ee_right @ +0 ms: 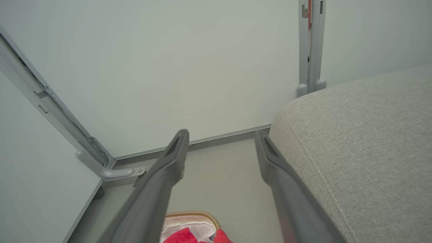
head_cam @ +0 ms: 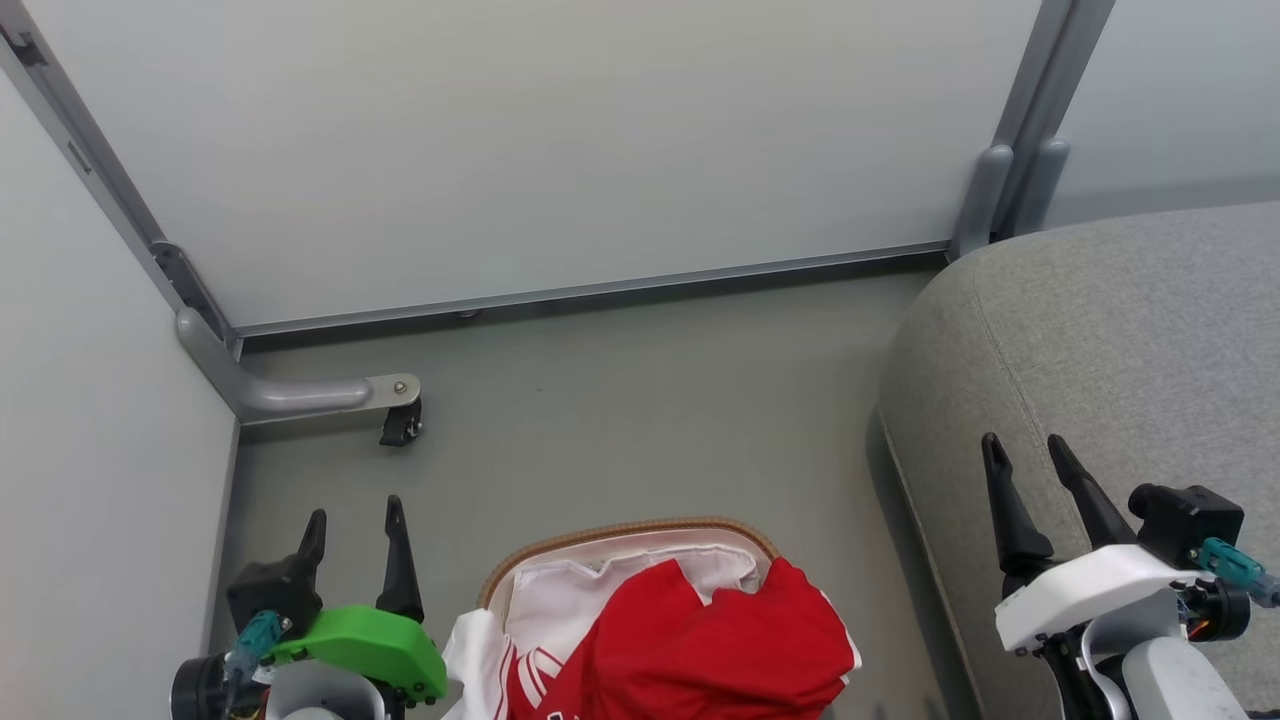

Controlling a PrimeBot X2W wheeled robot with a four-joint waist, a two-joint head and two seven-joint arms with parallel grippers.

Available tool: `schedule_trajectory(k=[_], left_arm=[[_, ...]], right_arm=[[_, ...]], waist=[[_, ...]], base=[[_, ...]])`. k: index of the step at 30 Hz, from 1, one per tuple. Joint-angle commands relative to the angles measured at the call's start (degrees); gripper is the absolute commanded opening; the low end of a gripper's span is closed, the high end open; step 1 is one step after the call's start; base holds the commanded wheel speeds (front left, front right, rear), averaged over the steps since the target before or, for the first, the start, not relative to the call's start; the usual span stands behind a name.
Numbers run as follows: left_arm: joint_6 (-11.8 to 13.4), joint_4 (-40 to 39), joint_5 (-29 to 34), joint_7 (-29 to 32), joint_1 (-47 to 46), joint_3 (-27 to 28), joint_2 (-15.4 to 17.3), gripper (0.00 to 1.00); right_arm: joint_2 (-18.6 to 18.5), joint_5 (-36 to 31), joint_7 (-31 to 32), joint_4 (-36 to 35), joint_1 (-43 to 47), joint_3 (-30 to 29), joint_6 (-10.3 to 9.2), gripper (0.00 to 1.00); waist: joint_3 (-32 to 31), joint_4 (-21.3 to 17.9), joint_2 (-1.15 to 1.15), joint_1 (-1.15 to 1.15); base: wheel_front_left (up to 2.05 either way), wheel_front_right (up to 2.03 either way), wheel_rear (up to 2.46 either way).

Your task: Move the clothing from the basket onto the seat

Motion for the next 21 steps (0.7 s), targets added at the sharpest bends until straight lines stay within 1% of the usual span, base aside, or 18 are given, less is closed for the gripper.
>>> schedule_trajectory(k=[1,10,15,21], left_arm=[[0.4,-0.9,1.6,-0.5,0.2,0.2,-0.1,1.0],[-0.3,-2.4,6.1,-1.6,0.8,1.1,-0.4,1.0],[-1.3,-3.2,8.2,-2.2,0.7,1.9,-0.8,1.0],[-2.0,-2.9,11.5,-3.0,0.9,2.8,-1.4,1.0]], right_arm=[[-0.2,-1.5,-0.5,-0.6,0.2,0.0,0.02,1.0],[0.1,-5.3,-1.7,-1.8,-0.6,-0.4,0.02,1.0],[-0.1,-7.7,-2.3,-2.6,-1.2,-0.8,0.02,1.0],[-0.1,-10.8,-3.1,-2.6,-1.4,-0.9,0.02,1.0]], waist=[[-0.1,0.0,0.0,0.0],[0.0,0.0,0.0,0.0],[0.0,0.0,0.0,0.0],[0.1,0.0,0.0,0.0]], base=[[0.0,0.0,0.0],[0.0,0.0,0.0],[0.0,0.0,0.0],[0.0,0.0,0.0]])
